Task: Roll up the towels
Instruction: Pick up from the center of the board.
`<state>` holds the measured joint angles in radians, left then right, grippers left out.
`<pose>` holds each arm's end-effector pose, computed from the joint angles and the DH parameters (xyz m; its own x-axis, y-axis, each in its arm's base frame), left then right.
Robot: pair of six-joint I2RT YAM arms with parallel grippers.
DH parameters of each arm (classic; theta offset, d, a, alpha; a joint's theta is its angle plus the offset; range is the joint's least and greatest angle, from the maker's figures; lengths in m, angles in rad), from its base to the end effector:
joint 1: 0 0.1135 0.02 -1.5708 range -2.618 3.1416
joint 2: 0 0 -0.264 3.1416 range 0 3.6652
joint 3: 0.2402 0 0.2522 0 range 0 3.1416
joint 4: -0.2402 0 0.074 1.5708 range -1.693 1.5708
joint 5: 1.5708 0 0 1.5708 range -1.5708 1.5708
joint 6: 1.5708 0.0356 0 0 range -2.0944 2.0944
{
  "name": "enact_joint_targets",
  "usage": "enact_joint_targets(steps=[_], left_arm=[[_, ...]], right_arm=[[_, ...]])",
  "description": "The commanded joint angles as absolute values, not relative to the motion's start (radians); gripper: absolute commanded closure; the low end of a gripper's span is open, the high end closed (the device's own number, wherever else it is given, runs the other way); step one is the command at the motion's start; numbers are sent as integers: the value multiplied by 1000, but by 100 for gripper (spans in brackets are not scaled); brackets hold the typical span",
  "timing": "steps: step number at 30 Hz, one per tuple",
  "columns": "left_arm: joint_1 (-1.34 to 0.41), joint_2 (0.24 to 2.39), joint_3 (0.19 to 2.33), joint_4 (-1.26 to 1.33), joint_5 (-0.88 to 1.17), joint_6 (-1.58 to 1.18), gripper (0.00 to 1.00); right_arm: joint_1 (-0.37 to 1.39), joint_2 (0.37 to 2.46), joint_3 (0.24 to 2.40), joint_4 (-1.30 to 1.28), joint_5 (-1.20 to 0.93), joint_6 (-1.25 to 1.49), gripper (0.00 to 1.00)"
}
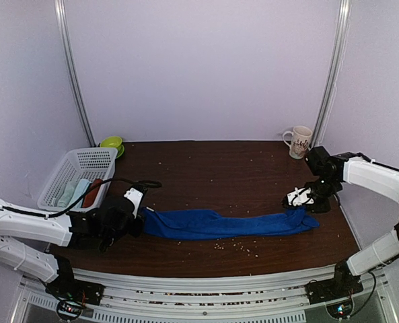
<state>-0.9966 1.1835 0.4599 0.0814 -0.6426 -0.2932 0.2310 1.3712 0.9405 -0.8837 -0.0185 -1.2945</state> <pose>0.1405 -0.1779 0.1793 -0.4304 0.2393 -0.8703 0.2999 0.9473 0.1122 0.2365 0.0563 0.2185 -0.0323 -0.9957 -0.0864 -0.9696 0.0522 -0.2391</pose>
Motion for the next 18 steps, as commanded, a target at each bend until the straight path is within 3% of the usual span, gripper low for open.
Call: enact_joint_targets(steps=[1,8,18], left_arm=[[-992,1186,469,126,-650,-290,100],[-992,1175,462,118,-669,-296,100],[-992,1184,463,119,-676,-281,100]], right_arm=[[413,1376,989,-1038,33,-1092,100],[635,1665,1167,-1103,18,-700,100],[789,1791,1272,-1078,140,-568,98]])
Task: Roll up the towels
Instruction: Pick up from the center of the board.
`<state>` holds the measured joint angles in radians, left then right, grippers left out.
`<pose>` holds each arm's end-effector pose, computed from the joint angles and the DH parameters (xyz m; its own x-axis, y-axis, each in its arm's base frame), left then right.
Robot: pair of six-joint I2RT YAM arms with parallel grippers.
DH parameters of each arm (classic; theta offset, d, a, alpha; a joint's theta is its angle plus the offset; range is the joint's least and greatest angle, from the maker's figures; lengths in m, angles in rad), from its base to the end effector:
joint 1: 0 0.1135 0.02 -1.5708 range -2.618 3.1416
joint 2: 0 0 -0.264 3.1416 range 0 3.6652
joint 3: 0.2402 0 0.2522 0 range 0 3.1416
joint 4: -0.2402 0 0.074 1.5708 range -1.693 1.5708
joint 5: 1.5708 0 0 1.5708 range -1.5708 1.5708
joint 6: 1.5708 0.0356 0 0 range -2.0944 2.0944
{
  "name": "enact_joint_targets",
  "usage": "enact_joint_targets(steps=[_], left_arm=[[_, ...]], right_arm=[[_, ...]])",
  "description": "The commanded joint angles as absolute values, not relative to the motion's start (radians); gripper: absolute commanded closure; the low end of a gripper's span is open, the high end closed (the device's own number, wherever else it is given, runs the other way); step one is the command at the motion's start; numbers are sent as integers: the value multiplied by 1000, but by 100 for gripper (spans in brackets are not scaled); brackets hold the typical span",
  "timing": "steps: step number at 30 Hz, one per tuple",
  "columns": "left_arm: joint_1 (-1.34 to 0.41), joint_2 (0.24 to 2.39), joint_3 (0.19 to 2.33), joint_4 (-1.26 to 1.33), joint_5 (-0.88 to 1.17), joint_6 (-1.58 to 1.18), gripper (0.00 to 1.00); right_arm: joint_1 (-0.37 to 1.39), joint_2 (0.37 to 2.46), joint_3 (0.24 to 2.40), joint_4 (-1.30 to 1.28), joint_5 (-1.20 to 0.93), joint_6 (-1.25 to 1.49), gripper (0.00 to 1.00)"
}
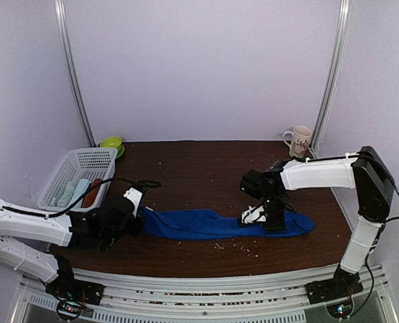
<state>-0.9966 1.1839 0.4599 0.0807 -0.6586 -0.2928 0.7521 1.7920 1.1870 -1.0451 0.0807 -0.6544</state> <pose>0.1407 -0.1774 0.1794 -0.4268 0.2396 -0.8720 0.2871 0.9503 0.1205 0.2246 0.2062 0.1720 -0.1603 -0.9807 0.1118 -0.9871 0.1595 -0.0155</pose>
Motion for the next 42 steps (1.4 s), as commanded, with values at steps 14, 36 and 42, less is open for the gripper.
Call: enact_joint_targets(steps=[14,36,42], left_arm=[[-992,1178,459,122,-670,-282,100],[-993,1210,456,174,-616,-238,100],[-992,1231,466,167,-616,-236,100]], right_arm=[[958,1670,1281,-1027,292,-757,11],[702,2015,1662,-1331,-33,-1205,20],[706,2068,1665,-1356,-76,-1226,24]])
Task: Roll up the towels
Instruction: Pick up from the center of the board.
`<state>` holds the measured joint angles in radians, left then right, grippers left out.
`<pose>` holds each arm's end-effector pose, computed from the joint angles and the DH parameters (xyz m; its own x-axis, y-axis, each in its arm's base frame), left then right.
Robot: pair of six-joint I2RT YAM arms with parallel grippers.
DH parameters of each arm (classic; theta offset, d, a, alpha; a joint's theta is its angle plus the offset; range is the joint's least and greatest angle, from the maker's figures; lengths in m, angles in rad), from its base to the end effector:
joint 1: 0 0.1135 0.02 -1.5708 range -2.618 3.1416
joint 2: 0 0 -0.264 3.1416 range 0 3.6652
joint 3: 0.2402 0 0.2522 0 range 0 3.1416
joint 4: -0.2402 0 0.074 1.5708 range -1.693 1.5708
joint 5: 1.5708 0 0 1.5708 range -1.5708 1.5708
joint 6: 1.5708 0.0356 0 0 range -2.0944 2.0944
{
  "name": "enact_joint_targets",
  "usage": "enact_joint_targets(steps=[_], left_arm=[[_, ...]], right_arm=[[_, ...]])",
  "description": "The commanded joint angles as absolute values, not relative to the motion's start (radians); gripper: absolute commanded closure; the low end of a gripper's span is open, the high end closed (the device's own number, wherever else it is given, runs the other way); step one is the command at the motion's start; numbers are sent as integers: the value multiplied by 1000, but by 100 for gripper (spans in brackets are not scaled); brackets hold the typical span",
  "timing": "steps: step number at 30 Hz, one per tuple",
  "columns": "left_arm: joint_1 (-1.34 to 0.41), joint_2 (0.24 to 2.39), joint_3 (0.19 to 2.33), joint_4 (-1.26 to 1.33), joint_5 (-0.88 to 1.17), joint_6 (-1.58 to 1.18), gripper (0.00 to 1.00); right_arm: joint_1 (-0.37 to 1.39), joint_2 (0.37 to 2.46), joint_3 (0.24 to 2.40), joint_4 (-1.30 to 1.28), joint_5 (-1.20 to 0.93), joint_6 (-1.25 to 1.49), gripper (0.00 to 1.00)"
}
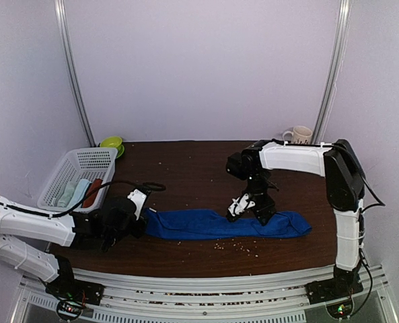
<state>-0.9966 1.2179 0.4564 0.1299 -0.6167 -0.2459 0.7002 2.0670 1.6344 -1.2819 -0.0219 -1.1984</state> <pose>0.1426 -0.1825 0.1748 -0.4161 0.2776 -0.8659 0.3404 0.9306 0.1347 0.2882 0.2439 0.1890 0.3224 -0.9461 0.0319 -0.9385 -0.3151 0.1413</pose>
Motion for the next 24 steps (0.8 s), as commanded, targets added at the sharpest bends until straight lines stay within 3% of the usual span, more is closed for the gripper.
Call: enact_joint_targets(steps=[1,14,24], left_arm=[[-992,1229,466,167,-615,-237,100],[-992,1227,466,165,-610,-239,100],[-993,1237,469,167,-607,-238,100]], right_arm=[[710,2070,1653,-1357,-78,-1228,24],[724,2140,1690,-1358,-106,-1211,31],[727,2141,1691,-1357,-103,-1191,50]])
